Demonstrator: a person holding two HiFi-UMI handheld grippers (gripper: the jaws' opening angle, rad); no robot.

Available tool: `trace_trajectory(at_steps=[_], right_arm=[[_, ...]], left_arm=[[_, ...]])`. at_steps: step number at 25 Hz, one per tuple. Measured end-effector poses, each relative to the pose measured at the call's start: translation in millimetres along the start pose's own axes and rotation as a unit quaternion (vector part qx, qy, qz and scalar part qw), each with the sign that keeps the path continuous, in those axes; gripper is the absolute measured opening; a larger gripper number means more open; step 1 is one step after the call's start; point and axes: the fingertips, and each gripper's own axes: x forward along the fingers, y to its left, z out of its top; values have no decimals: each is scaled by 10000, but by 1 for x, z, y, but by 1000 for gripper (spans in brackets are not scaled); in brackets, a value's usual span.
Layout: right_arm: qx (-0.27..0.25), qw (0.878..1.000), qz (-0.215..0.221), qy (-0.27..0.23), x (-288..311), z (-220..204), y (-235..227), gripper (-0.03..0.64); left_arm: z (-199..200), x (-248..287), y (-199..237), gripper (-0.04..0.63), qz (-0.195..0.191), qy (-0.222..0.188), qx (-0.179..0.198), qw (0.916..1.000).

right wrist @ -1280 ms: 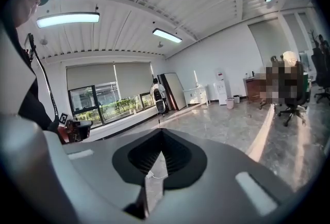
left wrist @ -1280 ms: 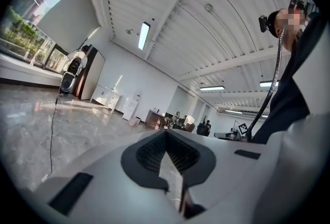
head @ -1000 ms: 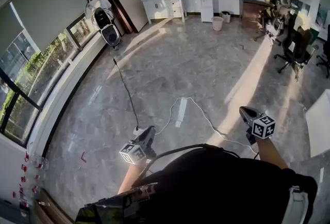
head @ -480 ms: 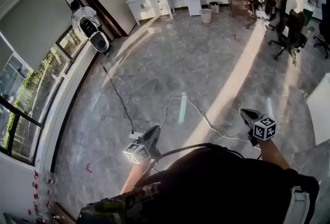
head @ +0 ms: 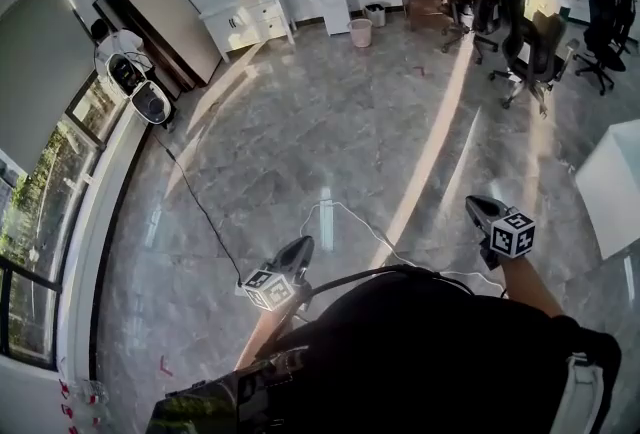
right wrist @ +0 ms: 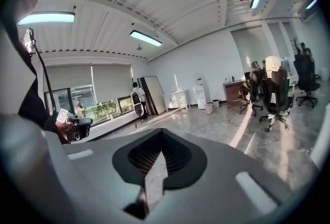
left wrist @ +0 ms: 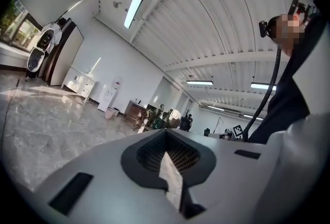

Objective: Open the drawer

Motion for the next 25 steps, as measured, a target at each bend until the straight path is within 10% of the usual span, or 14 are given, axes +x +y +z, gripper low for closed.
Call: trace_trajectory(at_steps=[12,25], right_arm=[[78,9992,-288,-257,166,62,60,2],[98,9993,367,44,317,95,41,2]], left_arm=[[106,-3,167,0,-276,110,180,9994],[136,-3,257,0,525,-153,-4,9985]])
